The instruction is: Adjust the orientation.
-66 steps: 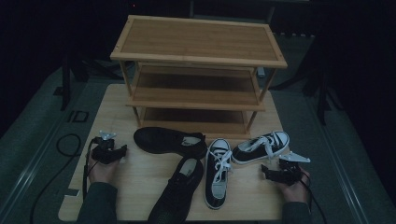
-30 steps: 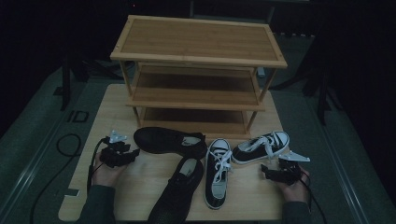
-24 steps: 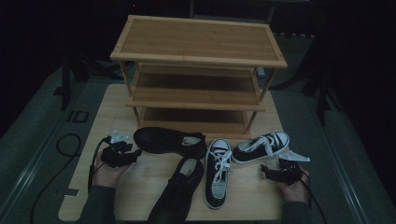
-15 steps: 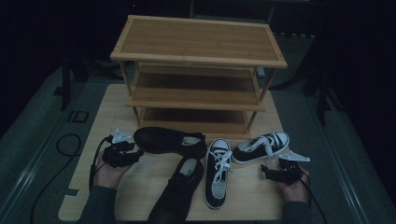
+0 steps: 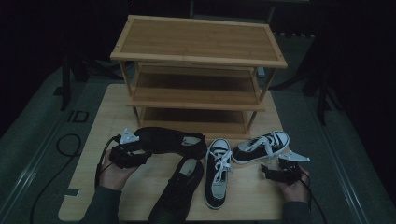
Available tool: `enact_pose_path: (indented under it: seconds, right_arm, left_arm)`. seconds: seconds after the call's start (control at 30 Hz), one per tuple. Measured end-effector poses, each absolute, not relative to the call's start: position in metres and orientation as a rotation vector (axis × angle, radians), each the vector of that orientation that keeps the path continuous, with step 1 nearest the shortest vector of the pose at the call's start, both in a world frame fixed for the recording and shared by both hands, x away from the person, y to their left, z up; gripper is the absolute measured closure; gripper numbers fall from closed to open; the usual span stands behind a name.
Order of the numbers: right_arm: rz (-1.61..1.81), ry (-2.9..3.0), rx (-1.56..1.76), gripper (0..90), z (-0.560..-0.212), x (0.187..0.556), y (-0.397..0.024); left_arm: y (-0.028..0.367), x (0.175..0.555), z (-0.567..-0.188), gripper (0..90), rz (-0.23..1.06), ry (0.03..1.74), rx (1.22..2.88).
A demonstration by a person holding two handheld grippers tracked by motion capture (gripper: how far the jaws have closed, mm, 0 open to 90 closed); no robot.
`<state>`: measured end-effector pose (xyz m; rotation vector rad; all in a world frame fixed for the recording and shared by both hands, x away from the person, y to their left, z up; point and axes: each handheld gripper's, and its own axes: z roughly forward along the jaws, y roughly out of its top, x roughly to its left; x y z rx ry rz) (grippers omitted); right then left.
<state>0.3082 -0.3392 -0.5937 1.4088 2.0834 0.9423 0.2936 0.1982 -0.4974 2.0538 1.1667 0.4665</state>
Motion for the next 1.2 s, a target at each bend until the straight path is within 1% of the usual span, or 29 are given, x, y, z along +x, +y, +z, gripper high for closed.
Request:
enact_pose_path:
  seconds: [0.57,1.2]
  right_arm:
    - [0.942,2.083,1.409,13.7,-0.594,0.308,-0.339]
    - [0.942,2.084,1.409,13.7,-0.594,0.308,-0.339]
  left_arm:
    - [0.180,0.288,-0.491,47.0,0.462,1.120,2.077]
    - [0.157,0.276,-0.477,45.9,0.409,1.046,2.092]
